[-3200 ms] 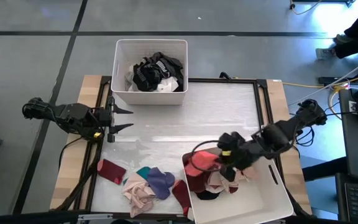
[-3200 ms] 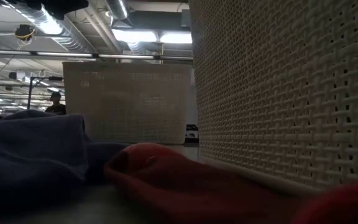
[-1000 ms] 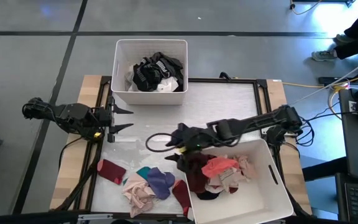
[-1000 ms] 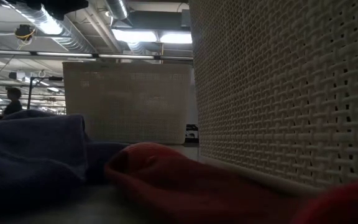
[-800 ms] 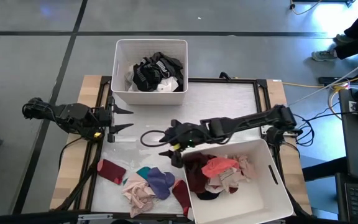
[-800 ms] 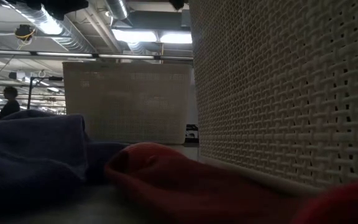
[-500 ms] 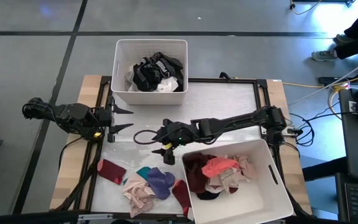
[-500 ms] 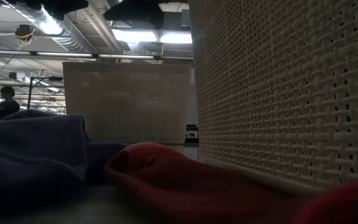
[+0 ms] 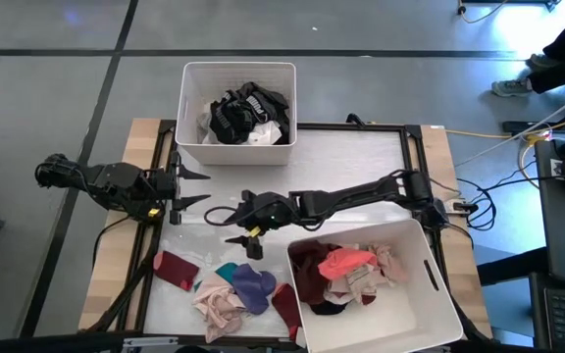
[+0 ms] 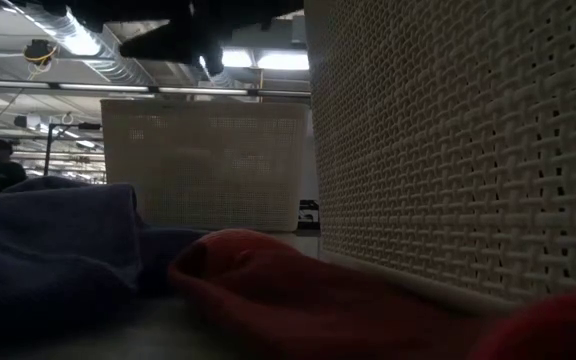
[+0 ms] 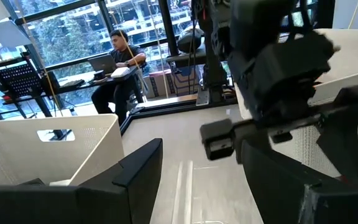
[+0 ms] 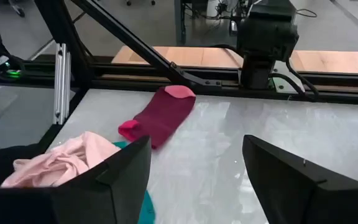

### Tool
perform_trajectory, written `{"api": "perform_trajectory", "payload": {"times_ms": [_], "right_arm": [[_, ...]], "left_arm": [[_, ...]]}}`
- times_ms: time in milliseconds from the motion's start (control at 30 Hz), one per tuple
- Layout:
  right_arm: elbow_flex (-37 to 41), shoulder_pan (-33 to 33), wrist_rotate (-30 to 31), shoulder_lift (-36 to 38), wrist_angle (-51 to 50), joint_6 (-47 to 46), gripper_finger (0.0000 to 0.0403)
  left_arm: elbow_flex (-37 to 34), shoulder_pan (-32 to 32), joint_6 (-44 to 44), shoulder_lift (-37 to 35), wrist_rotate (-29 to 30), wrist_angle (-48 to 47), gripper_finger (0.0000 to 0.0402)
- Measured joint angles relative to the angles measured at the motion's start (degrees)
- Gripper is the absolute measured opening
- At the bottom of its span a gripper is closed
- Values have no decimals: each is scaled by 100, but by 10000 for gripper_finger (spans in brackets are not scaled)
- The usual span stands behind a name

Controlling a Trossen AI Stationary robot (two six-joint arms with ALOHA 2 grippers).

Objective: Sort clothes

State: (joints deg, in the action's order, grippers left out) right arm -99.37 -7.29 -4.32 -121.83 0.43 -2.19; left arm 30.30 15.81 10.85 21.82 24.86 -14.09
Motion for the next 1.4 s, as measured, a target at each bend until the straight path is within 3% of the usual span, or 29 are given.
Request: {"api": "perform_trajectory", "payload": {"times_ms": [800, 1400], "right_arm": [[-4, -47, -1694, -1266, 1747, -206, 255], [-49, -72, -2076, -1802, 2671, -510, 255]], "left_arm": [[-1, -1, 9, 0, 1, -2, 210], [-1, 0, -108, 1, 0, -4, 210]]}}
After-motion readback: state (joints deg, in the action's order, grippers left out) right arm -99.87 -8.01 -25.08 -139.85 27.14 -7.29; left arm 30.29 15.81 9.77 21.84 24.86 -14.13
